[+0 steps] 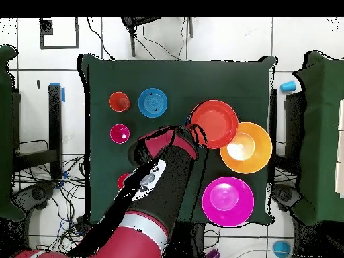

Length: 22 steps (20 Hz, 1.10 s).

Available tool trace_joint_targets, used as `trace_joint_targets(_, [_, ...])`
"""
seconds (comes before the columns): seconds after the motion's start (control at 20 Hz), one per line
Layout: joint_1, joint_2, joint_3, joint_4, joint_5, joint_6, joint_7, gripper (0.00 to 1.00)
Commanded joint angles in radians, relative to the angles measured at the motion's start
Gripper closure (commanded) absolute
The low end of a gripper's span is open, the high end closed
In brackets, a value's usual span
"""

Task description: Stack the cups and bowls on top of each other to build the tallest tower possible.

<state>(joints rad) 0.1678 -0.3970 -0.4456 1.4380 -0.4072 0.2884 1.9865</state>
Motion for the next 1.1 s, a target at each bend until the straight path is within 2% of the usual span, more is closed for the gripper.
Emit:
trace_joint_targets(0.05, [0.027,0.033,0.062,-0.014,0.046,0.070,0.130,0.00])
trace_joint_targets(1.1, [0.062,0.041,-0.001,-0.028,0.045,0.154,0.100,0.00])
